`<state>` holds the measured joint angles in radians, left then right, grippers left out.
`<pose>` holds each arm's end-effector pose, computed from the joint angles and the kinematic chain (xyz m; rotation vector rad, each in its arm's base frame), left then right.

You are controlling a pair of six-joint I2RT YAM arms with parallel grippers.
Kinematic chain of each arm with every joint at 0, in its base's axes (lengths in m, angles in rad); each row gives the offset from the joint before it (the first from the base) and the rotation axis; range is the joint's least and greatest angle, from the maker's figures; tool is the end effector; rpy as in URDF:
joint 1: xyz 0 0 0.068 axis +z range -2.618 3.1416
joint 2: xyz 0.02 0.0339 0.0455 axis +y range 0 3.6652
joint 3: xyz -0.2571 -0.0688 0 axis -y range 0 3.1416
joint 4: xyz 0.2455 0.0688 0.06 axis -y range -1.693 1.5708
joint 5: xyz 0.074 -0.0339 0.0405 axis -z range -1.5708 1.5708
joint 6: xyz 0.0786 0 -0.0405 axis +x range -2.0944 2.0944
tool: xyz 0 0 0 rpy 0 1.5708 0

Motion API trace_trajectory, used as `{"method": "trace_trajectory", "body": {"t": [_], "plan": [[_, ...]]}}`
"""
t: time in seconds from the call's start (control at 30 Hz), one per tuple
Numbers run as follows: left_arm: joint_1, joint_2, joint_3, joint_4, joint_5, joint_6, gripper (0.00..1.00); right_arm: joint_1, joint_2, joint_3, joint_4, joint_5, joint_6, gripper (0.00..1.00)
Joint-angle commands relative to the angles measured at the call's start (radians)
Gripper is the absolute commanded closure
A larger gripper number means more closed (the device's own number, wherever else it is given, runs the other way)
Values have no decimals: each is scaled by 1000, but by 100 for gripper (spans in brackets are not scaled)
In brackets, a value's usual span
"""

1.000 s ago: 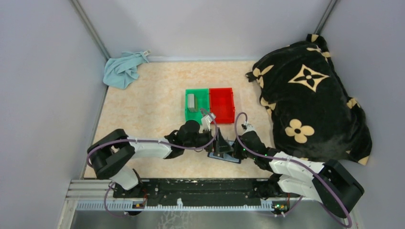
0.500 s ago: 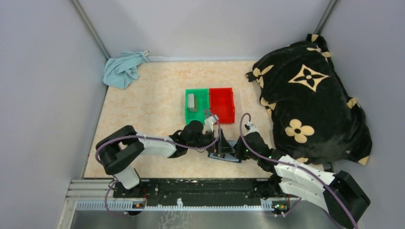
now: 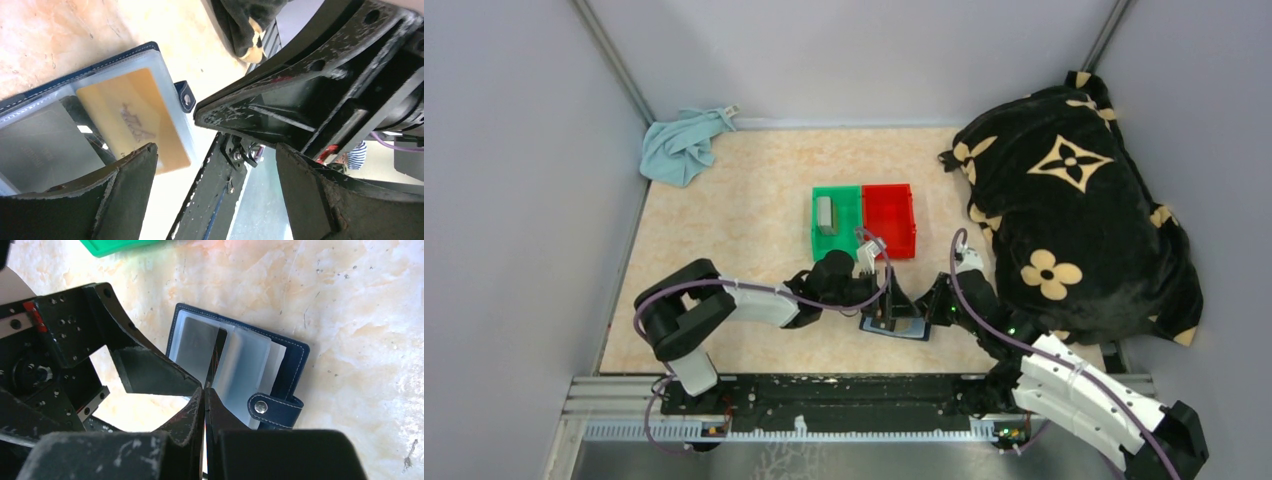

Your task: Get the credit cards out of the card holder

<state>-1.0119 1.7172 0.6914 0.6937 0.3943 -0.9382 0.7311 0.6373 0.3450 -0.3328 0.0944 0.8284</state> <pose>0.1731 -0.3337 0.1412 0.4026 2.2339 -1.5780 0.1458 0.1208 0.1641 0.1674 2.2947 0.7501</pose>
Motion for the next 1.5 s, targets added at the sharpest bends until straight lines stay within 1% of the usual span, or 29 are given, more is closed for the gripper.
{"method": "trace_trajectory", "body": {"t": [0.0,0.17,0.33,0.43,0.6,0.8,0.93,1.2,1.33,1.4,1.43,1.47], "plan": [[-10,23,4,17,8,16,7,5,-10,61,-2,23,-14,100],[-6,-13,-22,-24,-35,56,9,4,59,24,68,-7,1,100],[7,-41,-30,-65,-41,103,18,3,94,21,64,32,1,100],[12,-48,-32,-79,-52,114,18,4,104,1,35,47,19,100],[17,-65,-47,-88,-55,128,13,4,85,-67,41,50,46,100],[21,-77,-84,-80,-72,126,11,4,130,-133,95,34,69,100],[21,-72,-87,-82,-77,130,6,3,157,-152,108,41,75,100],[21,-29,-47,-80,-49,132,7,4,201,-193,172,16,94,100],[21,19,-26,-79,-33,126,15,4,201,-205,186,10,98,100],[21,46,-24,-68,-28,124,23,4,193,-208,204,-5,87,100],[21,56,-29,-54,-26,118,32,4,182,-212,239,-26,81,100],[21,65,-32,-45,-23,113,45,4,175,-218,264,-42,80,100]]}}
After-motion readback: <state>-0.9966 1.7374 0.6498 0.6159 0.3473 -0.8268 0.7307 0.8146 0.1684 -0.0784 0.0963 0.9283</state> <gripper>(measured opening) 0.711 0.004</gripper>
